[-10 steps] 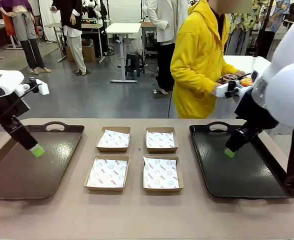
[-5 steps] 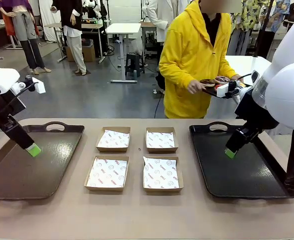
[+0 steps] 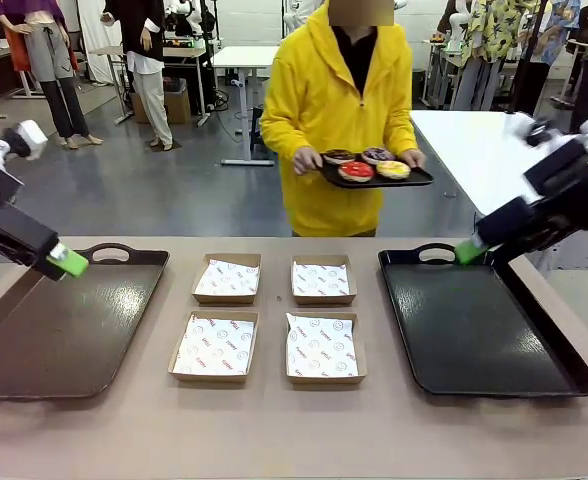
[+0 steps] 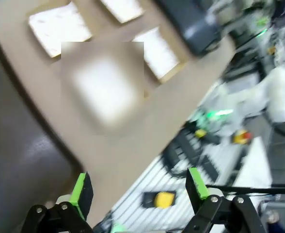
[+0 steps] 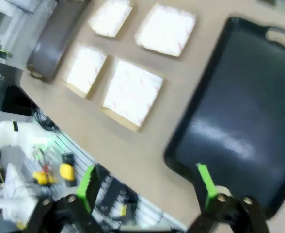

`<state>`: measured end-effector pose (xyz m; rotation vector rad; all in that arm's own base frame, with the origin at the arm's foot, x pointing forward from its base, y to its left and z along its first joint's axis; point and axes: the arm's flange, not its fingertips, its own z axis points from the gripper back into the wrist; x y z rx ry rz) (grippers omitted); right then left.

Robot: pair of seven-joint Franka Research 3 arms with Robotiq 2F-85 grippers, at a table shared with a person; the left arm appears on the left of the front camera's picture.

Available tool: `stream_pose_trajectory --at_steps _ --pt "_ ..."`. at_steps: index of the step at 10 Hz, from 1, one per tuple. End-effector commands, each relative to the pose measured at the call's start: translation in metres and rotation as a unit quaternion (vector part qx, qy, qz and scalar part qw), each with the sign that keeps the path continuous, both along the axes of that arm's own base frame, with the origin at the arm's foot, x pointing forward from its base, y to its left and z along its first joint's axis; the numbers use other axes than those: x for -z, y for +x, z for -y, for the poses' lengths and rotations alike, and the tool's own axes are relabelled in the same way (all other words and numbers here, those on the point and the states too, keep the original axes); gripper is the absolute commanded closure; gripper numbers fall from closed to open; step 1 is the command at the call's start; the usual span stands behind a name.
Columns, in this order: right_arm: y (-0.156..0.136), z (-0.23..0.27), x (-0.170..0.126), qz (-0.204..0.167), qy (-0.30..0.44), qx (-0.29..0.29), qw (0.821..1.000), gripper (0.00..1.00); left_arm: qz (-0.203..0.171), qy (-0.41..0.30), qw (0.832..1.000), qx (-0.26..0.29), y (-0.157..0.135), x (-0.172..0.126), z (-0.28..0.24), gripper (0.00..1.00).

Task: Individually package the donuts and arrange them on the tray.
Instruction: Pick up one Paper togo box.

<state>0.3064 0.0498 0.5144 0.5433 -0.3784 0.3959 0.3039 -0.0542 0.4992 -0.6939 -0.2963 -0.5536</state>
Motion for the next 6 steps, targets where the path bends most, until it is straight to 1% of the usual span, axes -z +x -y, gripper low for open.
stream_pose_trajectory --at_steps 1,2,3,4,5,6 --pt "-0.027 0.032 0.024 -0.007 0.117 0.028 0.993 0.0 -0.039 -0.11 0.993 -0.034 -0.013 0.005 -0.017 0.0" --pt "-0.04 0.054 0.034 -0.019 0.18 0.028 0.983 0.0 -0.061 -0.149 0.986 -0.049 -0.022 0.01 -0.032 0.0" --pt "-0.053 0.077 0.045 -0.033 0.219 0.027 0.975 0.0 -0.077 -0.165 0.981 -0.064 -0.027 0.014 -0.049 0.0" --pt "-0.065 0.099 0.055 -0.042 0.244 0.035 0.968 0.0 -0.093 -0.174 0.977 -0.078 -0.031 0.017 -0.065 0.0" --pt "-0.074 0.117 0.065 -0.057 0.252 0.041 0.965 0.0 -0.11 -0.187 0.972 -0.095 -0.035 0.026 -0.084 0.0" --pt "-0.076 0.133 0.077 -0.077 0.257 0.04 0.962 0.0 -0.121 -0.198 0.967 -0.105 -0.039 0.035 -0.101 0.0"
